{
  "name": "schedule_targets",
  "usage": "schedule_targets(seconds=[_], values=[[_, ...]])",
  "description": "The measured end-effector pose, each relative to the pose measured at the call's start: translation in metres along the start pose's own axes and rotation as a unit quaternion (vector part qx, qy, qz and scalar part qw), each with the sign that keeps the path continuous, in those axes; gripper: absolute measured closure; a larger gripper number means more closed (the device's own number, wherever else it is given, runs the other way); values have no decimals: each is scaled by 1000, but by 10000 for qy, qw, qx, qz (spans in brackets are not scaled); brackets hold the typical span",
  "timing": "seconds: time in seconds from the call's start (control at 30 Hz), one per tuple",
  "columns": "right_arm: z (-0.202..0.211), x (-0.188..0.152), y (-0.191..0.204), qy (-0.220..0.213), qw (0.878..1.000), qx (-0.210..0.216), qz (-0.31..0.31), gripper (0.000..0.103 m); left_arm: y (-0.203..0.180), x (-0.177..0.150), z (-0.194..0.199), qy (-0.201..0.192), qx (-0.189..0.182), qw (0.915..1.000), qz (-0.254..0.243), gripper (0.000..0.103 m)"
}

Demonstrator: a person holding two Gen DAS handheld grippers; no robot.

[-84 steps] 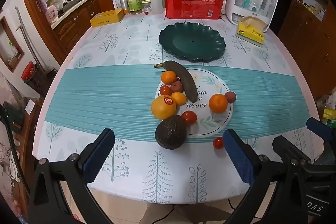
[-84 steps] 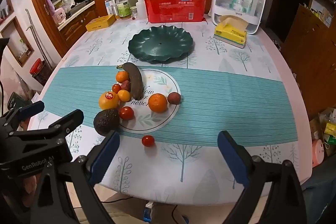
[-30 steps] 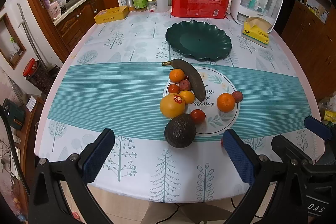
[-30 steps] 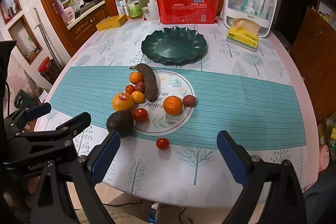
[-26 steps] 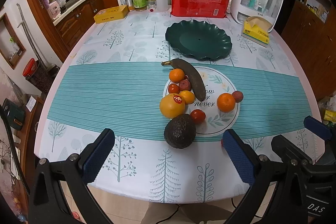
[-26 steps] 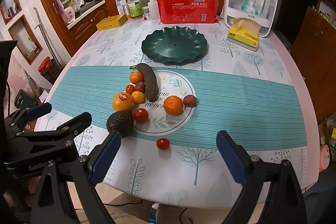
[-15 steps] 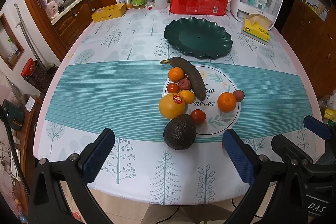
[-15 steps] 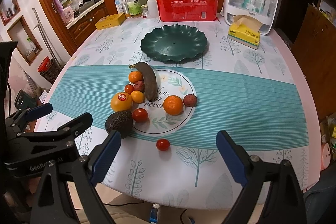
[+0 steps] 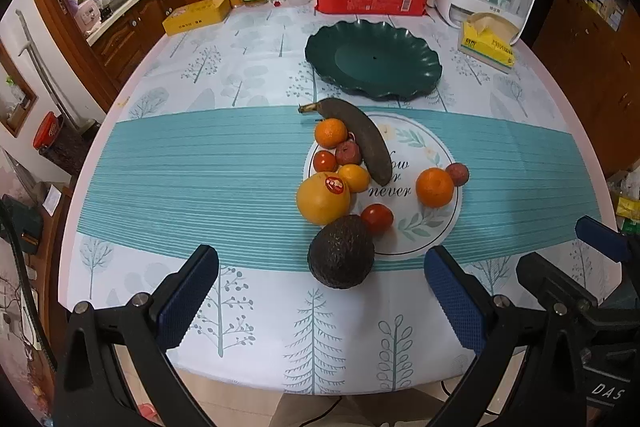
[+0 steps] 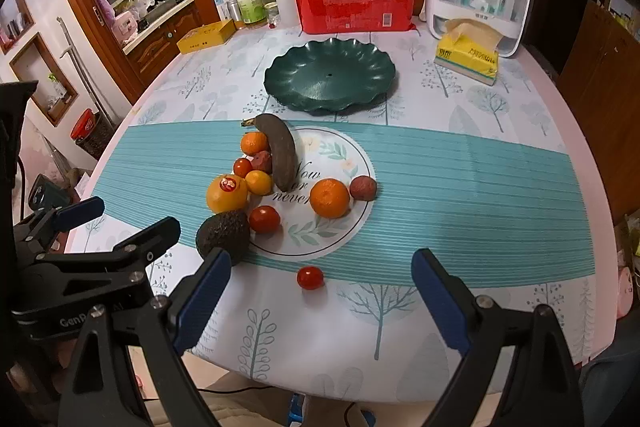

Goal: Organize fruits
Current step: 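Grasp the avocado with the left tool while the right tool grasps the cherry tomato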

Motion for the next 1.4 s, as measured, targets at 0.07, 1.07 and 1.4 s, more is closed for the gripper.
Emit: schedule_targets(seconds=[0.07, 1.07, 1.4], values=[[-4, -1, -1, 40, 10000, 50, -48, 11, 0, 0, -7, 84, 6, 10000, -4, 1], [-128, -55, -9, 1270, 9903, 562, -106, 66, -14, -23, -122, 1309, -568, 9893, 297, 3], [-130, -53, -9, 1183, 9911, 595, 119, 75, -30, -27, -146, 1581, -744, 9838, 405, 27]])
Point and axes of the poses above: each gripper's, at about its wrist camera, not at the fingertips, and z roughly against the way its jaws point, y to its left, x to its top, the point moved 8 cm from there along -z, roughly the way its jaws point, and after that the axes turned 7 degrees about x, right-handed, at the moved point
